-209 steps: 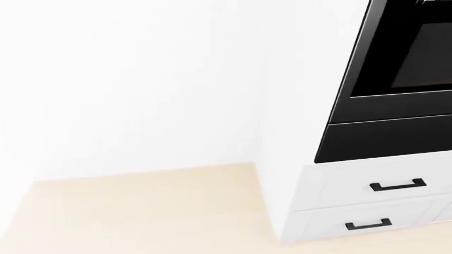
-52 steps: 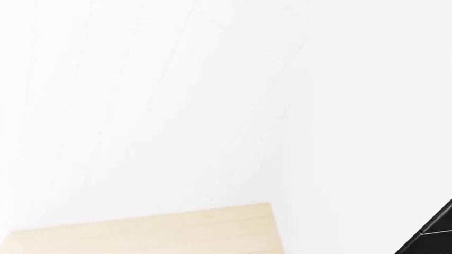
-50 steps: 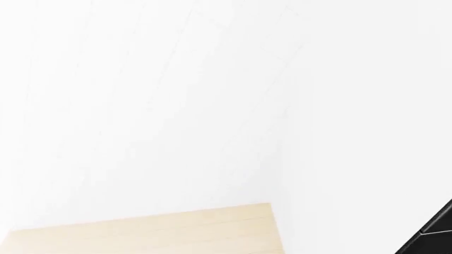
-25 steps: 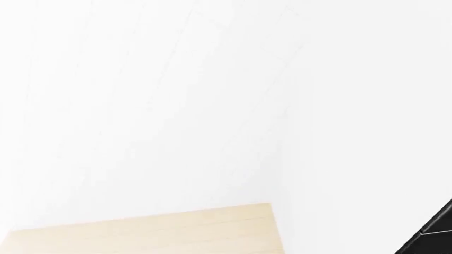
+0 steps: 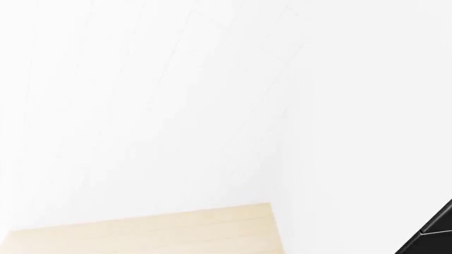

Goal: Close the microwave door

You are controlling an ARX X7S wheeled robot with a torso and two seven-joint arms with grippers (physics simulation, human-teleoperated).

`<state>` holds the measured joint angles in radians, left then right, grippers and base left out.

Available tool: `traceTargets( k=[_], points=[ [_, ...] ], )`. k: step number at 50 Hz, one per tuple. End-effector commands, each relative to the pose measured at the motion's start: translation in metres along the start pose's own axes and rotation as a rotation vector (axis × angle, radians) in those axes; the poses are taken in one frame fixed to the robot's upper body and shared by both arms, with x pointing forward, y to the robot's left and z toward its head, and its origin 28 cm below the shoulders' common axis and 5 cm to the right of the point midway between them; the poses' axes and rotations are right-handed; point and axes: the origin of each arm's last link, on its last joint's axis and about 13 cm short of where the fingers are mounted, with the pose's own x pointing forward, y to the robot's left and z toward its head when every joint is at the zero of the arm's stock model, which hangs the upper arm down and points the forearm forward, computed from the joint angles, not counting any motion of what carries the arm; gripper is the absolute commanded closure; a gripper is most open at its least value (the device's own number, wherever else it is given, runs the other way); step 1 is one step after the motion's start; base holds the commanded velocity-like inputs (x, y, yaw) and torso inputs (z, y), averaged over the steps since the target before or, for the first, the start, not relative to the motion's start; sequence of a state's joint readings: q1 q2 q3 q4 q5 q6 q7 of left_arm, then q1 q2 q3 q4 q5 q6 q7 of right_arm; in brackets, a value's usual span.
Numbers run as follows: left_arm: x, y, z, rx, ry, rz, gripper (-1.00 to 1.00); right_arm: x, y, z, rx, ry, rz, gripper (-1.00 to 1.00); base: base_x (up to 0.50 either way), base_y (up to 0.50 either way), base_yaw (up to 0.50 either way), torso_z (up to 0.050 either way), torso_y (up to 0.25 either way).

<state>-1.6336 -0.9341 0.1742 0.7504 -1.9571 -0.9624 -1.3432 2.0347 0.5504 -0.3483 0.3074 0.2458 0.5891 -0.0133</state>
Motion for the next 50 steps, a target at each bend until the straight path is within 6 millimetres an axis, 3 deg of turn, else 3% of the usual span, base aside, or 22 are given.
traceTargets(
  k=[1,28,50],
  points=[
    [0.000,0.000,0.000,0.000,0.000,-0.001,-1.00,0.018,-0.002,0.005,-0.028,-0.006,-0.010,-1.00,0.00,0.00,0.00,0.000,0.000],
    [-0.001,-0.001,-0.001,0.000,0.008,-0.004,-1.00,0.048,-0.024,0.032,-0.081,-0.052,-0.070,-1.00,0.00,0.00,0.00,0.000,0.000],
    [-0.001,-0.002,-0.003,0.003,0.013,-0.010,-1.00,0.044,-0.046,0.019,-0.104,-0.007,-0.150,-1.00,0.00,0.00,0.00,0.000,0.000]
  ],
)
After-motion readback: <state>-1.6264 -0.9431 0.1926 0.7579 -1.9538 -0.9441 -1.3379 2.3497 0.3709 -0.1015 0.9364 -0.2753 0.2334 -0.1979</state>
